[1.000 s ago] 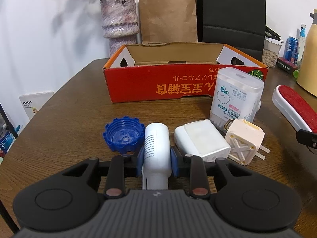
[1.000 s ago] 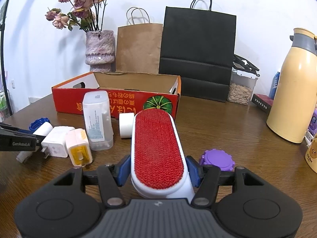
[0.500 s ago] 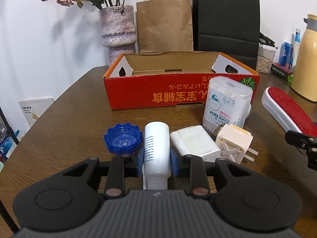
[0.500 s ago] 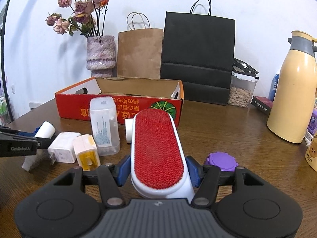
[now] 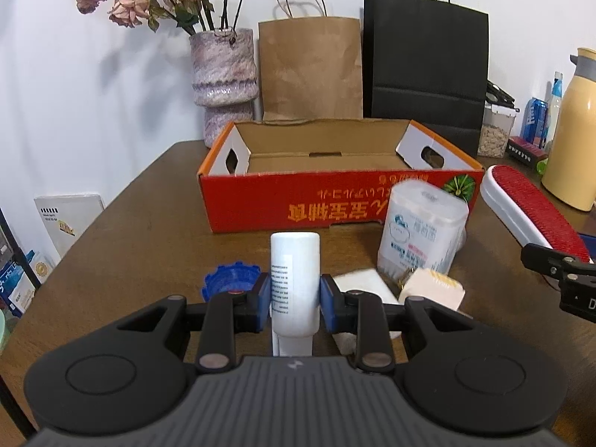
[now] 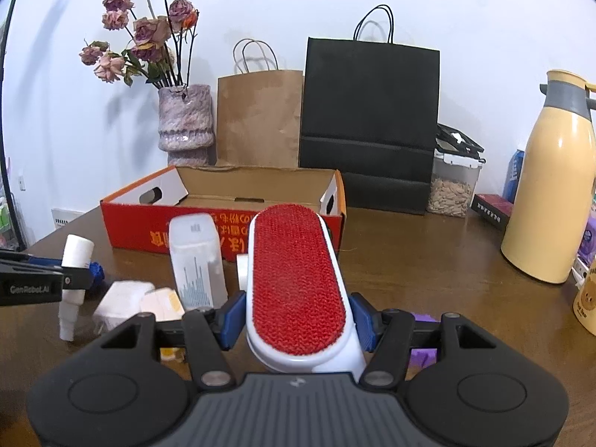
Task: Organize rigid objects
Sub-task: 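Carry the lint brush and white bottle with both grippers over the box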
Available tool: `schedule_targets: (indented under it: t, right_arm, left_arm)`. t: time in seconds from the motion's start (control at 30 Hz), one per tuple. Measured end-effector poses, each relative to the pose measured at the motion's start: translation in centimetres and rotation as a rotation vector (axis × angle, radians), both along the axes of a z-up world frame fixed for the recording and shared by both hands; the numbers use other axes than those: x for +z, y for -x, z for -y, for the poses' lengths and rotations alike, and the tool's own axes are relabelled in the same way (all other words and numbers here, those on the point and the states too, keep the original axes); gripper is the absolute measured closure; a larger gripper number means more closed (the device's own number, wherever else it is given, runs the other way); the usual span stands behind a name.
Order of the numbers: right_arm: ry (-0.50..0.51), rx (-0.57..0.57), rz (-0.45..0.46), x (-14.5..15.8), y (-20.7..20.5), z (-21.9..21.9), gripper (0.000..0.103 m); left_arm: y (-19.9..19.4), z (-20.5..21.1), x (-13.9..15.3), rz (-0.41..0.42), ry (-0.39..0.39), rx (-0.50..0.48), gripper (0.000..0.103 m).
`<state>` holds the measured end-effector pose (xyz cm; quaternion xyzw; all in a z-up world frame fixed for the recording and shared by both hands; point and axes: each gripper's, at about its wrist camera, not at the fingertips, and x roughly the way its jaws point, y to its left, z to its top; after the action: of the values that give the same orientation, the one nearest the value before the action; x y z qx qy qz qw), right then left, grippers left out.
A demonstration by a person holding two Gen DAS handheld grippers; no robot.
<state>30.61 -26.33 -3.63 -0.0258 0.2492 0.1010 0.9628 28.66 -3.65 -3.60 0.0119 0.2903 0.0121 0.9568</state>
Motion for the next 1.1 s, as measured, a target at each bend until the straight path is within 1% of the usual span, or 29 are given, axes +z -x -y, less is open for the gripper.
schedule_targets:
  t: [0.37,0.57,0.73,1.1]
  right_arm:
    - [0.011,0.039,0.045,2.1,-2.3,-1.7,0.045]
    - [0.015,0.074,0.079,3.3,-4.1,-2.9,0.045]
    - [0.013,0.088,0.092,3.8,-5.9,-3.4,0.045]
    - [-0.004,0.109,0.098,3.8,-10.2,-4.4,0.045]
  left_arm:
    - [-1.8,-0.3,2.3,0.035,0.009,0.007,0.074]
    - [-3.1,-0.2,3.9,0.079,0.008,0.021,0.074]
    - [-4.7,0.0,4.5,0.092,0.019,0.03,0.074]
    - [-8.5,0.2,5.3,0.121,0.049,0.056,0.074]
